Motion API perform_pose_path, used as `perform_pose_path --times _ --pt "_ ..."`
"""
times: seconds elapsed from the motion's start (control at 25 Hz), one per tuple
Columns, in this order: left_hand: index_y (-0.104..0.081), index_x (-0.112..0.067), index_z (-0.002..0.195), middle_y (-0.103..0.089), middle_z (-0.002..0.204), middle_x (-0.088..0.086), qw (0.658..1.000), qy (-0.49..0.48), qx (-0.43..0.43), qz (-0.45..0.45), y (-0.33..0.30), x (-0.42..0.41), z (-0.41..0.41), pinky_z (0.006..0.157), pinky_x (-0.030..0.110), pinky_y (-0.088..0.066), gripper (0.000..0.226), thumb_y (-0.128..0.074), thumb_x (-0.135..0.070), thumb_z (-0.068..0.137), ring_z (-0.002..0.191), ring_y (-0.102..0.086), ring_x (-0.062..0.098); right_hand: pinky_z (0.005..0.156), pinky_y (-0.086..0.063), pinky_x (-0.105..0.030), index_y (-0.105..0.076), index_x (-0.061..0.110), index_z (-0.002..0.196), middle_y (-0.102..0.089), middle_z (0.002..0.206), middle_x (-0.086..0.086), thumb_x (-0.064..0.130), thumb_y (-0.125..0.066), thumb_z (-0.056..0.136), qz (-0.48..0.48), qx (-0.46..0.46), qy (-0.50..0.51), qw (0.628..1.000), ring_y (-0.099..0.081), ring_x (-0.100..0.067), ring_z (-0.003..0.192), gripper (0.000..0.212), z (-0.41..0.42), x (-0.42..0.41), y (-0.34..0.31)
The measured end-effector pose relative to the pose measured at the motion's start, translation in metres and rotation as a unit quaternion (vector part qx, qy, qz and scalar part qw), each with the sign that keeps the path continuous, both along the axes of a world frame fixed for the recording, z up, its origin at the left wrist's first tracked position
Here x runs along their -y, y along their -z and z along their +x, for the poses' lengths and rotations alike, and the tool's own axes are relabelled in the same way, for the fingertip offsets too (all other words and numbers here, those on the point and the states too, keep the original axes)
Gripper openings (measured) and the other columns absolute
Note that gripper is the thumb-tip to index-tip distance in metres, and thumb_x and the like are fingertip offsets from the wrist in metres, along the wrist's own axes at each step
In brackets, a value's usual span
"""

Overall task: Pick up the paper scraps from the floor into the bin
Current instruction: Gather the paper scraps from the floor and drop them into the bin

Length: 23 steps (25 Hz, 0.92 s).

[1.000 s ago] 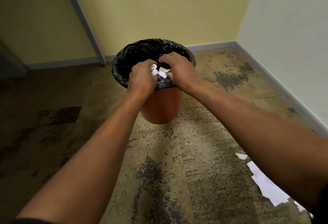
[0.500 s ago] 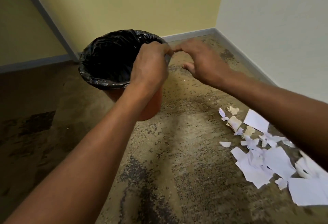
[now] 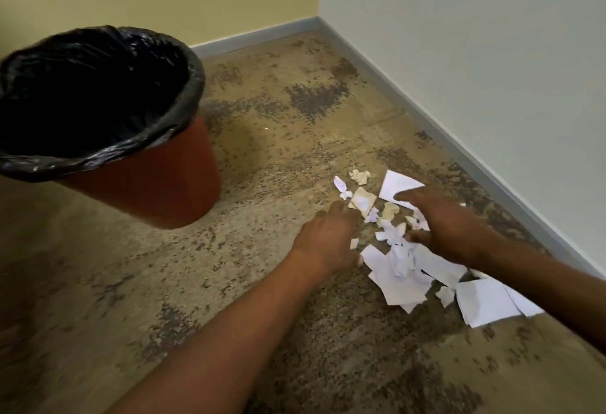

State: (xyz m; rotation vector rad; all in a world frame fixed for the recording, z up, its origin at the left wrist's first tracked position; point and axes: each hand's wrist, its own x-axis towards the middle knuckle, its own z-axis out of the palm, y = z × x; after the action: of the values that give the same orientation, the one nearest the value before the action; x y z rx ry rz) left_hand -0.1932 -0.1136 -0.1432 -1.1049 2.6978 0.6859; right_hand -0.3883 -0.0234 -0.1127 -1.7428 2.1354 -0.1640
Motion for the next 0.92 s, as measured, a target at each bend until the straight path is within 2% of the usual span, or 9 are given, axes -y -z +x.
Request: perform_pose_path --times 0.12,0.24,0.36,0.48,0.56,0.64,0.76,0.84,0.92 --pt "-0.023 -0.025 0.153 -0.021 0.159 0.009 0.999 0.035 0.028 0.028 0.033 -0.021 -0.017 0.099 0.053 -0.047 0.102 -0.084 -0.041 0.072 0.139 -0.034 0.038 0.105 -0.038 -0.036 -0.034 0.025 0.144 -0.041 0.148 -0.004 0.031 -0.082 0.073 0.067 0.006 0.025 0.997 -0.043 -0.025 0.131 0.086 -0.012 -0.025 0.028" --pt "-0.009 -0.028 0.156 -0.001 0.166 0.005 0.996 0.053 0.059 0.028 0.058 -0.034 -0.028 0.106 0.06 -0.039 0.12 -0.088 -0.044 0.067 0.15 -0.012 0.041 0.114 -0.03 -0.041 -0.021 0.027 0.151 -0.022 0.159 -0.002 0.042 -0.083 0.069 0.136 -0.011 0.016 0.991 -0.026 -0.027 0.143 0.104 -0.019 -0.04 0.052" --pt "-0.004 -0.033 0.156 0.005 0.166 0.003 0.994 0.075 0.082 0.014 0.075 -0.04 -0.031 0.106 0.061 -0.038 0.125 -0.088 -0.05 0.064 0.15 -0.006 0.044 0.113 -0.033 -0.051 -0.004 0.033 0.153 -0.005 0.163 0.002 0.047 -0.082 0.067 0.164 -0.06 -0.031 0.984 -0.016 -0.029 0.146 0.117 -0.015 -0.049 0.075" --pt "-0.001 -0.036 0.156 0.009 0.167 0.002 0.993 0.069 0.093 0.023 0.086 -0.048 -0.034 0.109 0.064 -0.031 0.122 -0.081 -0.06 0.067 0.15 0.001 0.045 0.105 -0.043 -0.049 0.006 0.033 0.152 0.003 0.163 0.001 0.044 -0.082 0.067 0.16 -0.088 -0.065 0.981 -0.012 -0.029 0.146 0.123 -0.006 -0.053 0.095" --pt "-0.002 -0.032 0.158 0.005 0.167 0.005 0.994 0.058 0.097 0.008 0.087 -0.052 -0.039 0.112 0.063 -0.027 0.118 -0.075 -0.064 0.071 0.15 0.0 0.044 0.102 -0.045 -0.047 0.004 0.03 0.153 0.003 0.163 -0.001 0.04 -0.081 0.069 0.145 -0.095 -0.072 0.982 -0.011 -0.029 0.146 0.12 -0.001 -0.052 0.102" --pt "-0.008 -0.026 0.158 -0.004 0.166 0.009 0.995 0.044 0.088 -0.012 0.087 -0.055 -0.043 0.113 0.057 -0.03 0.114 -0.075 -0.061 0.073 0.15 -0.007 0.042 0.098 -0.047 -0.044 0.0 0.03 0.153 0.001 0.163 -0.002 0.035 -0.079 0.073 0.126 -0.086 -0.066 0.986 -0.014 -0.027 0.145 0.112 0.003 -0.049 0.107" --pt "-0.022 -0.017 0.154 -0.025 0.156 0.009 0.999 0.01 0.037 -0.026 0.087 -0.059 -0.048 0.104 0.044 -0.046 0.104 -0.082 -0.043 0.073 0.141 -0.026 0.033 0.094 -0.049 -0.041 -0.011 0.028 0.152 -0.004 0.161 -0.004 0.027 -0.079 0.075 0.1 -0.065 -0.042 0.992 -0.022 -0.027 0.141 0.103 0.009 -0.045 0.113" --pt "-0.027 -0.014 0.15 -0.032 0.15 0.008 1.0 -0.007 0.011 -0.012 0.088 -0.061 -0.053 0.098 0.037 -0.049 0.091 -0.079 -0.03 0.078 0.135 -0.033 0.028 0.095 -0.049 -0.04 -0.022 0.027 0.149 -0.008 0.16 -0.005 0.025 -0.077 0.078 0.09 -0.056 -0.028 0.994 -0.026 -0.028 0.139 0.09 0.012 -0.044 0.117" --pt "-0.029 -0.014 0.149 -0.035 0.147 0.007 1.0 -0.017 -0.003 0.003 0.087 -0.062 -0.056 0.095 0.036 -0.048 0.08 -0.075 -0.022 0.083 0.132 -0.038 0.026 0.094 -0.049 -0.038 -0.037 0.025 0.143 -0.017 0.157 -0.005 0.023 -0.074 0.08 0.078 -0.038 -0.011 0.996 -0.032 -0.026 0.136 0.073 0.013 -0.046 0.119"
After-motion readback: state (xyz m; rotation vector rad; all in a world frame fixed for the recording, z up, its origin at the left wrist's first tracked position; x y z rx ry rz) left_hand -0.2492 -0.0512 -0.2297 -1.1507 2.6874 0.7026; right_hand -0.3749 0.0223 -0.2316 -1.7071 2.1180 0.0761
